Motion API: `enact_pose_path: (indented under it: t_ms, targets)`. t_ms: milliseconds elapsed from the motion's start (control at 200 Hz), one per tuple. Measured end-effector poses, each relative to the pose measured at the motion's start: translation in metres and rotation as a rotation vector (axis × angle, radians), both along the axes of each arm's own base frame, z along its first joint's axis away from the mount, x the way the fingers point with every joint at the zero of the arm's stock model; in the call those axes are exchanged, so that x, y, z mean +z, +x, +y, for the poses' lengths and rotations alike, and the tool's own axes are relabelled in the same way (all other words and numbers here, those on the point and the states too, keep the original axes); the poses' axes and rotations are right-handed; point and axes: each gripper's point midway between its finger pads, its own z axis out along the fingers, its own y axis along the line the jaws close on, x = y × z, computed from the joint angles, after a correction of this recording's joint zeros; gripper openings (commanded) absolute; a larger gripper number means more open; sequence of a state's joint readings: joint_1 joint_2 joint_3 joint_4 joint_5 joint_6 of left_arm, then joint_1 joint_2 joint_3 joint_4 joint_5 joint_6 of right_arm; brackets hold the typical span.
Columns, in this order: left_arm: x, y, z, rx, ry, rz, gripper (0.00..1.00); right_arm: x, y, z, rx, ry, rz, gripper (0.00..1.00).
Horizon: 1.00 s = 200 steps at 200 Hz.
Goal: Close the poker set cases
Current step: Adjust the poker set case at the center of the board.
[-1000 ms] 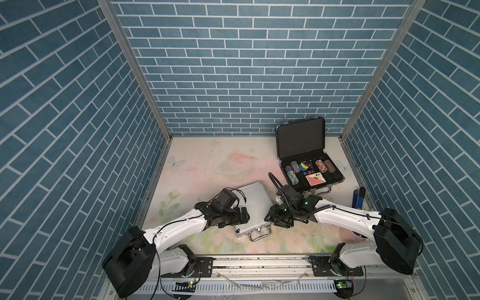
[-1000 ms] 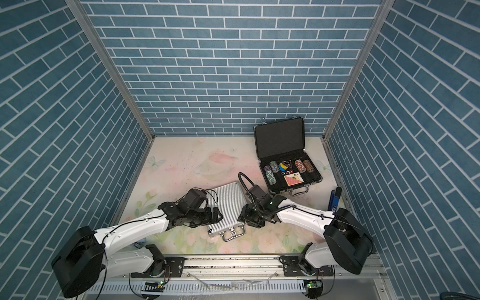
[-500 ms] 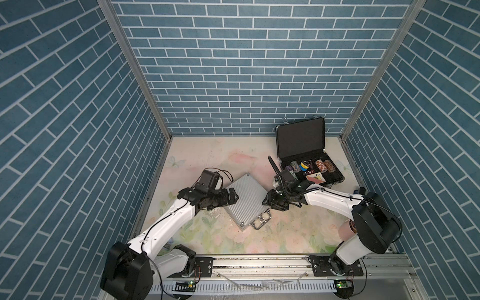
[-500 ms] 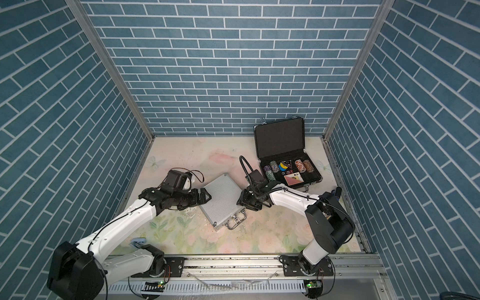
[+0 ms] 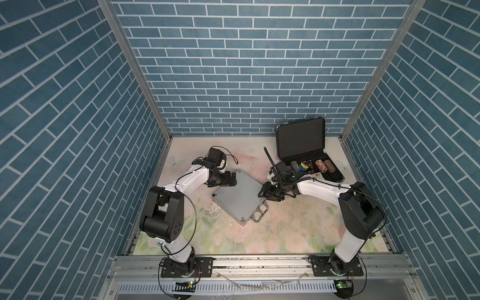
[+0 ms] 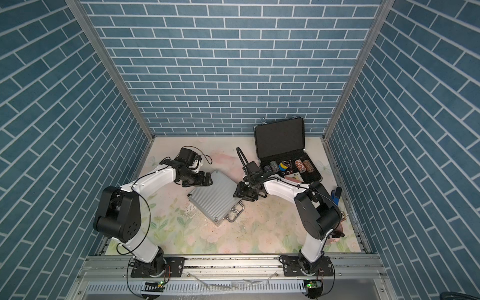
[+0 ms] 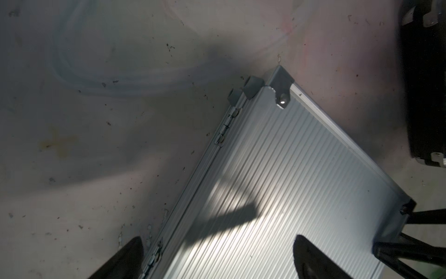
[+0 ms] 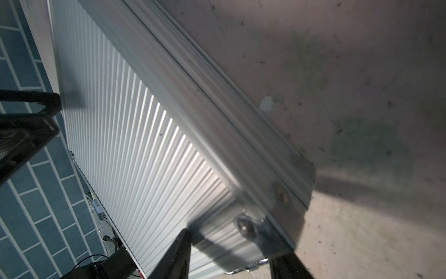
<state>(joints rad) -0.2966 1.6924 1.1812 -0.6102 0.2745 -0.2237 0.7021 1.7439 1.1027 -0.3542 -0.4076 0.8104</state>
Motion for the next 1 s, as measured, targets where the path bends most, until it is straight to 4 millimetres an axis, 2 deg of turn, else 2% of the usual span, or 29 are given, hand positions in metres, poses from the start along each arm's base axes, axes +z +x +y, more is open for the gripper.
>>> enact_pose_path:
  t_ms: [115, 350, 605, 760, 1000]
  targets:
    - [-0.009, -0.001, 0.002, -0.023, 0.022, 0.017, 0.86, 0.002, -0.006, -0.005, -0.011, 0.014, -0.007, 0.49]
    - [-0.016, -0.008, -0.005, -0.047, -0.021, 0.024, 0.79, 0.01, -0.043, -0.017, -0.072, 0.076, 0.013, 0.48]
    - [-0.016, -0.015, -0.008, -0.062, -0.053, -0.006, 0.74, -0.015, -0.079, -0.019, -0.12, 0.099, 0.094, 0.42]
    - [-0.016, -0.019, -0.012, -0.072, -0.071, -0.005, 0.74, -0.026, -0.087, -0.023, -0.151, 0.103, 0.116, 0.4]
    - [-0.017, -0.023, -0.014, -0.078, -0.084, 0.004, 0.73, -0.026, -0.083, -0.025, -0.188, 0.137, 0.08, 0.39]
